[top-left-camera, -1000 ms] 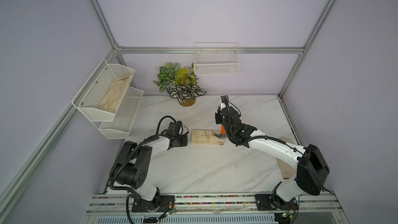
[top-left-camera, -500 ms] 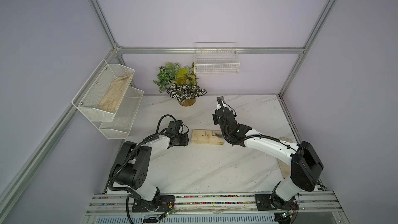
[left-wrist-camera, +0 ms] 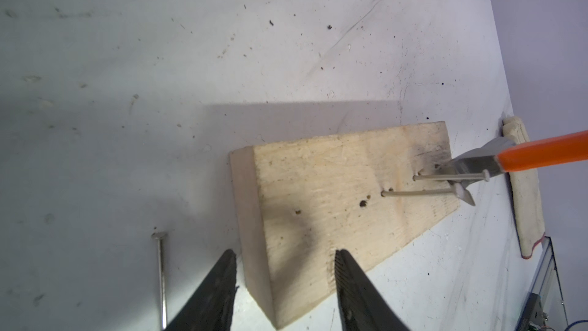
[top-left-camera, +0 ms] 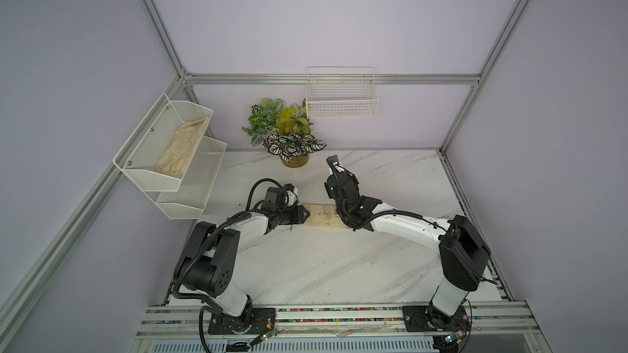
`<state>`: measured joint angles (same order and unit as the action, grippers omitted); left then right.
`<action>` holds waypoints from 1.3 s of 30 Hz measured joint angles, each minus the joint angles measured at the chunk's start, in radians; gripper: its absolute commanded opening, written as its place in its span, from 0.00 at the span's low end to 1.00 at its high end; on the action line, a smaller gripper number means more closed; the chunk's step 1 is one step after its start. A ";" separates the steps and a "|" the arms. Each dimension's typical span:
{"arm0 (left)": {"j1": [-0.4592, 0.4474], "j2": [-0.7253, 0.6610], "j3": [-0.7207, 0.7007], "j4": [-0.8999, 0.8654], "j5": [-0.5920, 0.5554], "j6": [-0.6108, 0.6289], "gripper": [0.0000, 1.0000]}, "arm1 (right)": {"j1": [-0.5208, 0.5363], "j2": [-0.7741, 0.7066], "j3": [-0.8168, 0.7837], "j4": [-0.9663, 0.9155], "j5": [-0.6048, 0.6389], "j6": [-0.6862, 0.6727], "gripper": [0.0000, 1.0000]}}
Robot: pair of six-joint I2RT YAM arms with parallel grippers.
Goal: Use a claw hammer to pull out a nail
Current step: Remove the nail from the mounting plate.
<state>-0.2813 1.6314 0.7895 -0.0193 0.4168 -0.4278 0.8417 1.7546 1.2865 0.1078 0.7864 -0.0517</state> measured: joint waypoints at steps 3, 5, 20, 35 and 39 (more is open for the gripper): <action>0.000 0.022 0.000 0.010 0.026 -0.008 0.50 | 0.003 0.005 0.006 0.004 0.010 -0.009 0.00; 0.000 0.024 0.000 0.016 0.036 -0.008 0.50 | 0.004 0.011 0.016 0.005 0.013 -0.014 0.00; 0.002 0.030 0.000 0.039 0.065 -0.018 0.48 | 0.020 0.067 0.047 0.057 0.027 0.005 0.00; 0.007 0.035 0.000 0.047 0.075 -0.026 0.47 | -0.076 -0.078 -0.215 0.313 -0.023 0.237 0.00; 0.008 0.039 0.000 0.050 0.076 -0.026 0.46 | -0.113 -0.103 -0.267 0.363 -0.066 0.300 0.00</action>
<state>-0.2733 1.6707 0.7891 0.0311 0.4923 -0.4541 0.7284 1.6512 1.0199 0.4706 0.7200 0.2485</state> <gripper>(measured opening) 0.467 0.275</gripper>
